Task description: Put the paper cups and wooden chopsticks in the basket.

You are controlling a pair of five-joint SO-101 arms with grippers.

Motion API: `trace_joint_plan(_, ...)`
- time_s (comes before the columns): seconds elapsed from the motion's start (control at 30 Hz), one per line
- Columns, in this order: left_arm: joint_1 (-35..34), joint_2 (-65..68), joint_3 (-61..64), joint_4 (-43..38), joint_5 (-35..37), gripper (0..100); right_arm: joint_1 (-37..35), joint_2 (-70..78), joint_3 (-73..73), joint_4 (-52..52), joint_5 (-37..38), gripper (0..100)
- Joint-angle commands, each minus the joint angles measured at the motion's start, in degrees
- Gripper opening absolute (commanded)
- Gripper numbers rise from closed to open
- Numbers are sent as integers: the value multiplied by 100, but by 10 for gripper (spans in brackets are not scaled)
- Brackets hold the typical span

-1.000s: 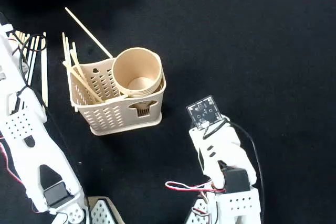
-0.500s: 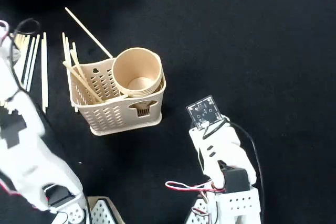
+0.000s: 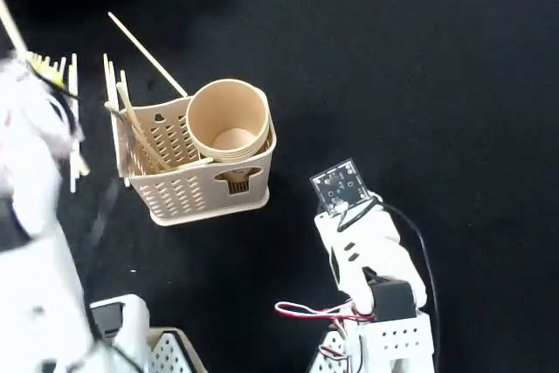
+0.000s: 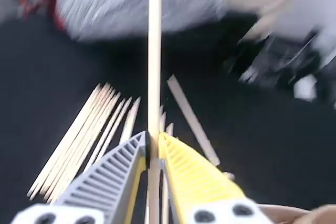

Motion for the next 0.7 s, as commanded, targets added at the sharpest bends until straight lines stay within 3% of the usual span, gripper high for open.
trace_joint_plan(0.0,708,-1952,2246,-1837,70,29,44,-462,-22,9,-18,12)
trace_joint_plan(0.23,1446,-4404,5525,-4800,35,29,44,-462,-22,9,-18,12)
trace_joint_plan(0.33,1666,-5037,6510,-5626,26,29,44,-462,-22,9,-18,12)
trace_joint_plan(0.57,1851,-5037,7011,-5125,26,30,44,-462,-22,9,-18,12)
trace_joint_plan(0.67,1842,-5029,6862,-4686,-193,130,44,-462,-22,9,-18,12)
